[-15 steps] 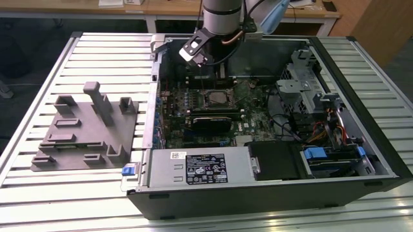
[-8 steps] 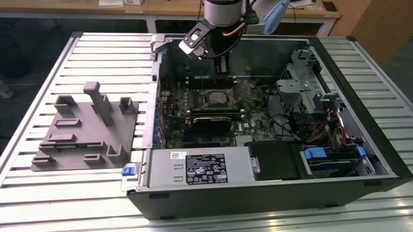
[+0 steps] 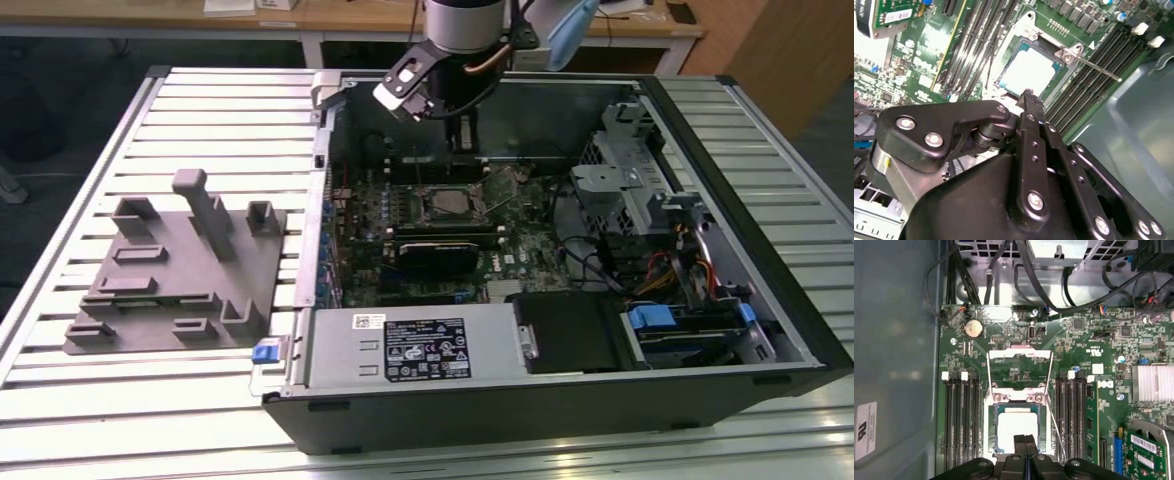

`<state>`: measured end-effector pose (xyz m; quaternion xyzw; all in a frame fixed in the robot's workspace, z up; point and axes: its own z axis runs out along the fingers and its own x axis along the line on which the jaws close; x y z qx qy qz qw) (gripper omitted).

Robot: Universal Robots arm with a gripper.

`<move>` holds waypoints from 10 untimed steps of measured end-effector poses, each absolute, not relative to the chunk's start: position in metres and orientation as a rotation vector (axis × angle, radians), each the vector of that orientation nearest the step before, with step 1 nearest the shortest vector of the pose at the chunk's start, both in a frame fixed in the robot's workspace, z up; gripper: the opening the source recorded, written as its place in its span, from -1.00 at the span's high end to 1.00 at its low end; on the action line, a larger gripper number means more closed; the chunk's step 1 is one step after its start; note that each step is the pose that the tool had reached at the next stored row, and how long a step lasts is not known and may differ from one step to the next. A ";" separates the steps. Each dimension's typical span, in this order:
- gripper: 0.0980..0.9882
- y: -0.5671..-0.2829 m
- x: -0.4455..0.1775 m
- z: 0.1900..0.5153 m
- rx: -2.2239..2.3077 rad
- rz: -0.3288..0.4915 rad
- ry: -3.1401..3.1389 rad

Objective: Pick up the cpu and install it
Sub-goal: 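Place the cpu into insertion slot, then close the cpu cover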

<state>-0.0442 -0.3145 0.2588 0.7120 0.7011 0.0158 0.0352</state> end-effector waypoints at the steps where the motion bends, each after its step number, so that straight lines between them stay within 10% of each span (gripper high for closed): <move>1: 0.98 -0.315 -0.043 0.259 2.188 0.047 2.154; 10: 0.98 -0.315 -0.038 0.259 2.188 0.044 2.151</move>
